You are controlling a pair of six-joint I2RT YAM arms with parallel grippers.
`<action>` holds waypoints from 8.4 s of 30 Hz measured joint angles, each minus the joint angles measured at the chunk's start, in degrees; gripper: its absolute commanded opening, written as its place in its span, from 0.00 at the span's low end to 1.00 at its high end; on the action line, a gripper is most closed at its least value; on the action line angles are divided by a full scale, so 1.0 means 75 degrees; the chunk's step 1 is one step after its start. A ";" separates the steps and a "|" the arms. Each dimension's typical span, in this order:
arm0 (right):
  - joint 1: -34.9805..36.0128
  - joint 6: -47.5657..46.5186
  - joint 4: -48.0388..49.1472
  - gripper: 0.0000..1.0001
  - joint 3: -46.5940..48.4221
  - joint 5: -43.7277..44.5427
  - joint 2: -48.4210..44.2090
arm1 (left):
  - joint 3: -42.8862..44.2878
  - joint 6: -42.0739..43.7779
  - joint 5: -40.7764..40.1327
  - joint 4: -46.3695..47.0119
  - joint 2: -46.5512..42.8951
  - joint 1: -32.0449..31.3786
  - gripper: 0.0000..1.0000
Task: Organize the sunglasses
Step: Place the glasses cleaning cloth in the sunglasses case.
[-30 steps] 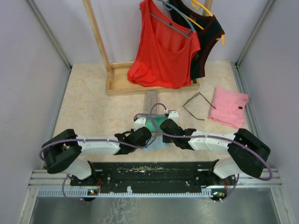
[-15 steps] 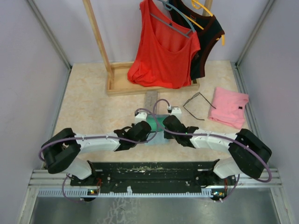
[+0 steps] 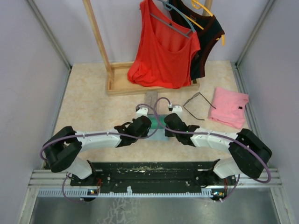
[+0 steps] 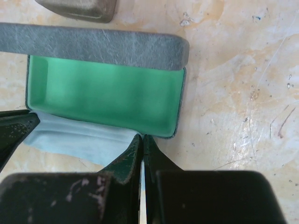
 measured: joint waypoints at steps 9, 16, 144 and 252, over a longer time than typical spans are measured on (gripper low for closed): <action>-0.0082 -0.0038 0.0213 0.00 0.0128 0.0000 0.0017 | 0.0015 0.0149 0.0087 0.0073 0.0079 0.0210 0.00; -0.0169 -0.0093 0.0221 0.00 0.0350 0.0058 0.0189 | 0.0140 0.0268 0.0125 0.0122 0.0178 0.0367 0.00; -0.0723 -0.0382 0.0801 0.00 0.0848 -0.0055 0.0941 | 0.0664 0.0688 0.0417 0.0799 0.0889 0.1122 0.00; -0.1769 0.0017 -0.1883 0.33 -0.0198 0.0058 -0.1501 | 0.0009 0.0344 -0.0009 0.0248 -0.1746 0.1731 0.52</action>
